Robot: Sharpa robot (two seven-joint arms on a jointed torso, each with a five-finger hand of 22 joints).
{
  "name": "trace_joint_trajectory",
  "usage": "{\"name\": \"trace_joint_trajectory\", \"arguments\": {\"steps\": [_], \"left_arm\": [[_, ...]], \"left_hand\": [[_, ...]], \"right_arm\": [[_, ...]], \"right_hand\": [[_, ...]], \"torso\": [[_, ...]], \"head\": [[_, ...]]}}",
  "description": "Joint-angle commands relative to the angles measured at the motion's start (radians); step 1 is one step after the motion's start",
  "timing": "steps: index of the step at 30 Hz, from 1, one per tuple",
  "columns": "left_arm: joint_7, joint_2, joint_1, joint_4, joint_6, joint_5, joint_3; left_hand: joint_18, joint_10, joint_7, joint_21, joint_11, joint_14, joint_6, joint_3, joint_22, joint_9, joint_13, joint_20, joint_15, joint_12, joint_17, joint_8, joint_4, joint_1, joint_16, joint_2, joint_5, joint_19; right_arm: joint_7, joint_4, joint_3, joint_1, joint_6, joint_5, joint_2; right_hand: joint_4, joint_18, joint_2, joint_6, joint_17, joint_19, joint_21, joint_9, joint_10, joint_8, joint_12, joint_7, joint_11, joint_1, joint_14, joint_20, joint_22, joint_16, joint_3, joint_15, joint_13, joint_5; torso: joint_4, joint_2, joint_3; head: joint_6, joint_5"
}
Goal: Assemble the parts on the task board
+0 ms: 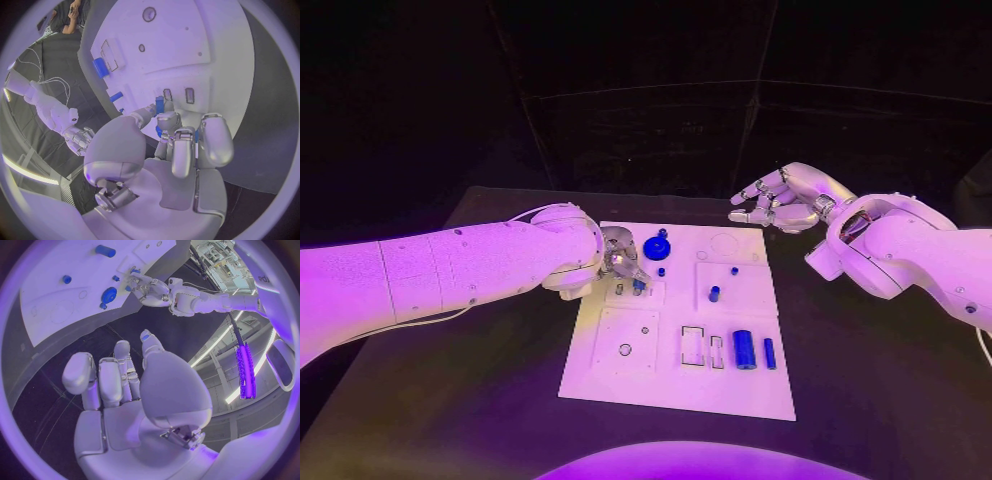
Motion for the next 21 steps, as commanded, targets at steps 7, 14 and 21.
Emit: {"name": "trace_joint_trajectory", "arguments": {"steps": [7,14,21], "left_arm": [[0.000,-0.001,-0.004,-0.011,0.030,-0.041,0.000],[-0.006,-0.001,-0.005,-0.019,0.070,-0.055,0.001],[-0.009,0.000,-0.005,-0.022,0.094,-0.058,0.001]], "left_hand": [[-0.012,0.007,-0.004,0.002,0.000,0.105,-0.002,0.175,-0.003,0.002,-0.001,0.000,0.002,0.003,0.263,0.004,-0.168,0.003,0.003,0.004,0.000,0.005],[-0.012,0.007,-0.004,0.001,0.000,0.105,-0.002,0.175,-0.005,0.002,-0.002,0.000,0.002,0.002,0.263,0.004,-0.168,0.003,0.003,0.004,0.000,0.004],[-0.012,0.007,-0.004,0.001,0.000,0.105,-0.002,0.177,-0.004,0.002,-0.001,-0.001,0.002,0.002,0.263,0.005,-0.168,0.002,0.003,0.003,0.000,0.004]], "right_arm": [[0.011,-0.001,0.001,0.002,0.014,-0.002,0.002],[0.014,-0.004,0.001,0.001,0.020,-0.002,0.005],[0.015,-0.006,0.001,0.001,0.022,-0.002,0.006]], "right_hand": [[-0.001,0.012,0.015,-0.003,-0.001,-0.007,-0.005,0.000,-0.005,0.007,-0.004,-0.002,-0.002,0.001,0.023,0.001,-0.002,-0.004,-0.005,-0.002,-0.003,0.008],[-0.002,0.012,0.019,-0.003,-0.002,-0.007,-0.006,0.000,-0.005,0.007,-0.006,-0.002,-0.003,0.004,0.023,0.001,-0.004,-0.005,-0.004,-0.003,-0.005,0.015],[-0.002,0.012,0.019,-0.003,-0.002,-0.007,-0.006,0.000,-0.005,0.007,-0.006,-0.002,-0.003,0.004,0.023,0.001,-0.004,-0.005,-0.004,-0.003,-0.005,0.015]], "torso": [[-0.0005,0.002,-0.0004],[0.0004,0.002,-0.0014],[-0.0010,0.001,-0.0004]], "head": [[-0.001,-0.003],[-0.004,0.000],[-0.006,-0.001]]}}
